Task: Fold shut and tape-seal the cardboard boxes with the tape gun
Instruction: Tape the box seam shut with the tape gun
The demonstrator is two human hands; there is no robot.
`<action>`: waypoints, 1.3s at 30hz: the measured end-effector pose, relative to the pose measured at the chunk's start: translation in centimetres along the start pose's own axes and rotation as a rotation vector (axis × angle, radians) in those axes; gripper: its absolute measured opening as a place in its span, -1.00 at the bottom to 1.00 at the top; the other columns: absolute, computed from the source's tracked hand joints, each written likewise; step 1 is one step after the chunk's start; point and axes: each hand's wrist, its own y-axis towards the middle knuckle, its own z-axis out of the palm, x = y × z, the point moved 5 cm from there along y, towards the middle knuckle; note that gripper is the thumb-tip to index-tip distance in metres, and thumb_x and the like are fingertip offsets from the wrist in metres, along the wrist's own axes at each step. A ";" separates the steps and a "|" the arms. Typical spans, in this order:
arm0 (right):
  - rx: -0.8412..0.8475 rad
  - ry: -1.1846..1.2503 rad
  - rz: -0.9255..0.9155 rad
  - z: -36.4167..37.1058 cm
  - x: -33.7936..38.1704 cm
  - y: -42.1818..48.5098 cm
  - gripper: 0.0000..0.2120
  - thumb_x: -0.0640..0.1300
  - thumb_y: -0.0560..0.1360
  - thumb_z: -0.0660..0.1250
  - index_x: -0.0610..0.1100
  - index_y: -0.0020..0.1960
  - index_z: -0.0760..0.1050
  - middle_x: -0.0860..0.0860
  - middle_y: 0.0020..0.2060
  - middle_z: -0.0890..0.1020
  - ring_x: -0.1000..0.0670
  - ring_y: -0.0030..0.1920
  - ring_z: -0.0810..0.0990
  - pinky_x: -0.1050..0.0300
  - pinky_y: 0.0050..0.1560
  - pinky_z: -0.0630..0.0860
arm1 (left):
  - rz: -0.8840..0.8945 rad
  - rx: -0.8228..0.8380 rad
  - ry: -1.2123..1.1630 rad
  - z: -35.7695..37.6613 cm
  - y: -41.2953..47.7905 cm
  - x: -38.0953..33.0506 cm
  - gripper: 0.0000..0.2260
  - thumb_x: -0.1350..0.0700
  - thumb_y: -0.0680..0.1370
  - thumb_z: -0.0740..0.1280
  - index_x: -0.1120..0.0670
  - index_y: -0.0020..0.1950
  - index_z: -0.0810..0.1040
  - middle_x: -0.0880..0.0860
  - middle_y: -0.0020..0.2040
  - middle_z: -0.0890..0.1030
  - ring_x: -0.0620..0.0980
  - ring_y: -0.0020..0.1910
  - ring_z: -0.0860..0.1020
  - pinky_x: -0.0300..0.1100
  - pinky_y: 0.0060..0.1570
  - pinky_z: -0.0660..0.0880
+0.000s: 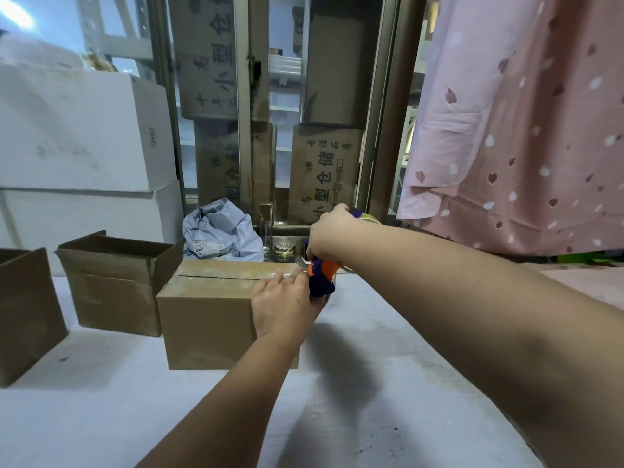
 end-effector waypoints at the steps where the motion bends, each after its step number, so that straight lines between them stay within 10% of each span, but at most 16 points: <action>1: -0.007 -0.012 0.012 -0.1 0.0 0.3 -0.63 -0.05 0.58 0.23 -0.04 0.37 0.31 -0.12 0.26 0.43 -0.22 0.29 0.37 -0.20 0.27 0.32 | 0.004 -0.025 -0.015 0.1 0.0 0.0 -0.60 -0.21 0.11 0.57 0.07 -0.34 0.60 -0.03 -0.46 0.59 0.01 -0.32 0.63 -0.15 -0.20 0.26; 9: -0.006 -0.026 0.082 -0.2 0.3 1.5 -0.61 -0.04 0.56 0.27 -0.07 0.36 0.32 -0.14 0.24 0.45 -0.23 0.30 0.38 -0.21 0.28 0.34 | 0.063 -0.167 -0.061 -0.2 -0.1 -0.1 -0.60 -0.16 0.38 0.17 0.14 -0.32 0.59 0.04 -0.40 0.62 0.06 -0.34 0.61 -0.10 -0.21 0.22; 14: 0.002 -0.060 0.065 -0.8 0.6 1.5 -0.57 -0.03 0.56 0.29 -0.07 0.39 0.30 -0.14 0.29 0.43 -0.24 0.34 0.36 -0.25 0.32 0.30 | 0.073 -0.154 -0.030 0.2 0.0 -0.2 -0.69 -0.11 0.25 0.49 0.11 -0.37 0.54 0.00 -0.46 0.56 0.02 -0.40 0.56 -0.13 -0.25 0.23; 24: -0.013 0.161 0.043 0.5 0.2 -1.1 -0.65 -0.01 0.61 0.19 -0.10 0.36 0.35 -0.07 0.00 0.39 -0.15 0.26 0.42 -0.13 0.26 0.37 | 0.144 0.030 -0.014 1.2 -0.2 0.2 -0.65 -0.17 0.21 0.52 0.10 -0.32 0.60 0.06 -0.16 0.68 0.12 -0.21 0.64 -0.11 -0.23 0.48; 34: 0.084 0.197 0.086 2.7 0.6 -0.4 -0.60 -0.01 0.59 0.23 -0.09 0.39 0.32 -0.11 0.24 0.46 -0.20 0.30 0.40 -0.25 0.31 0.30 | 0.159 0.198 0.047 1.3 -0.2 -0.1 -0.64 -0.23 0.22 0.51 0.07 -0.37 0.63 0.05 -0.14 0.63 0.11 -0.20 0.59 -0.05 -0.24 0.45; 39: 0.084 0.251 0.111 3.0 0.3 -1.1 -0.58 0.00 0.59 0.24 -0.09 0.40 0.30 -0.11 0.27 0.44 -0.20 0.32 0.38 -0.24 0.32 0.30 | 0.168 0.295 0.064 0.7 -0.3 -0.4 -0.59 -0.26 0.50 0.21 0.02 0.07 0.63 0.00 0.31 0.44 0.08 0.23 0.43 -0.03 0.08 0.29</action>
